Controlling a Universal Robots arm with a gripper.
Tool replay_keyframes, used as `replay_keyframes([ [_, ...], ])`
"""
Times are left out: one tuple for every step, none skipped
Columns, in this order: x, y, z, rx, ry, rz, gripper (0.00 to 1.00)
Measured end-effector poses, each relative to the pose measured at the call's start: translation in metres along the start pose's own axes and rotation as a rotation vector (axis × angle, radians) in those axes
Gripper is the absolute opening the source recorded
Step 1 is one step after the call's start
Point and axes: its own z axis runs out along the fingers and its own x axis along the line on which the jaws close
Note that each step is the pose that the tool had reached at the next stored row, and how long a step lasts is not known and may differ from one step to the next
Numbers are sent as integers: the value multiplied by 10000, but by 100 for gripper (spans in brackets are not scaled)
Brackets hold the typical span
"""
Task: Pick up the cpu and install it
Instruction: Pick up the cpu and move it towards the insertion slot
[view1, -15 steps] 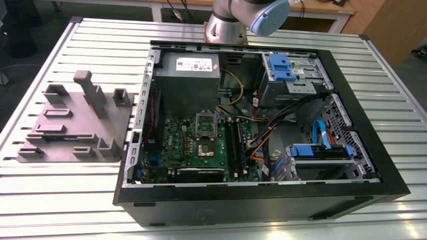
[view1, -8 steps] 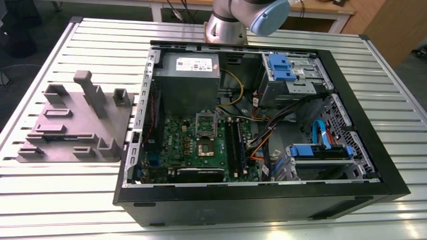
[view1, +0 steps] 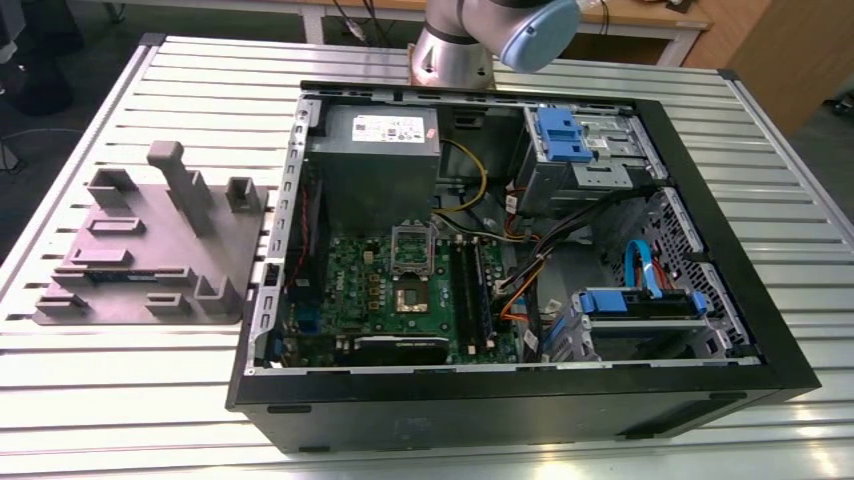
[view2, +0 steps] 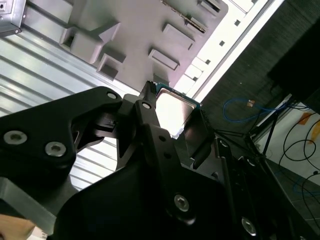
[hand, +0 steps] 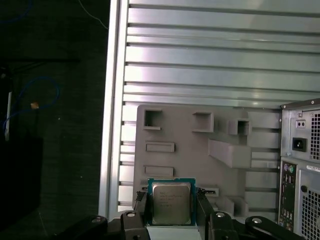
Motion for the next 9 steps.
replay_keyframes([
  [-10,0,0,0,0,0,47],
  [-19,0,0,-1,0,1,47],
  [-26,-1,1,-1,-1,1,47],
  [-33,-1,1,-1,-1,1,47],
  [-38,0,0,0,0,1,47],
  [-44,-1,0,0,1,1,47],
  [-51,-1,0,0,0,1,47],
  [-59,-2,0,0,0,0,47],
  [-68,-2,0,0,0,0,47],
])
